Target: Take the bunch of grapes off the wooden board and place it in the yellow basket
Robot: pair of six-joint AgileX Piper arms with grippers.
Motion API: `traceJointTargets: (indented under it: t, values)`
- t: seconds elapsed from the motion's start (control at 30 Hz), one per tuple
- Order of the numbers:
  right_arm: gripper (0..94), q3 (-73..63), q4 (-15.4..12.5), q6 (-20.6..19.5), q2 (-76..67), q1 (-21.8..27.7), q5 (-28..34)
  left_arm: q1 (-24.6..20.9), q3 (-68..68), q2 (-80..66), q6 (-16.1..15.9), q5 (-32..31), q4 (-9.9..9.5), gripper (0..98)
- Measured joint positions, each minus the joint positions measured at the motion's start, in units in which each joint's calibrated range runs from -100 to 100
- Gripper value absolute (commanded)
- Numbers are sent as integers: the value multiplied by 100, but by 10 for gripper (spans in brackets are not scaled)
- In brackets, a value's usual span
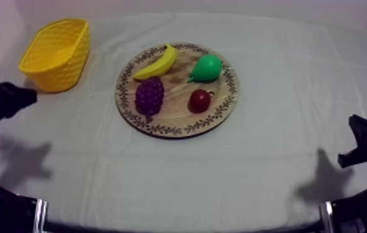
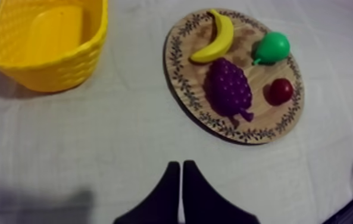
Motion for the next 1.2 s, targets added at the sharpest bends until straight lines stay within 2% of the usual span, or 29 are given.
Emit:
traceJointTargets:
  t: [0.1, 0.2, 0.3, 0.4, 0.6, 0.83, 1.2]
  values:
    - [3, 0, 0, 0, 0, 0, 0, 32, -676, 645, -40, 486, 88, 0]
    - [3, 0, 0, 0, 0, 0, 0, 69, -1397, 1316, 45, 978, 85, 0]
    - [3, 0, 0, 0, 0, 0, 0, 171, -2019, 1929, 160, 1421, 15, 0]
    - [3, 0, 0, 0, 0, 0, 0, 332, -2637, 2530, 380, 1729, -141, 0]
    - [3, 0, 0, 0, 0, 0, 0, 719, -3727, 3687, 906, 2150, -314, 0]
    - [3, 0, 0, 0, 0, 0, 0, 1168, -4771, 4806, 1339, 2436, -359, 0]
    - [3, 0, 0, 0, 0, 0, 0, 1559, -6010, 6077, 1619, 2853, -524, 17]
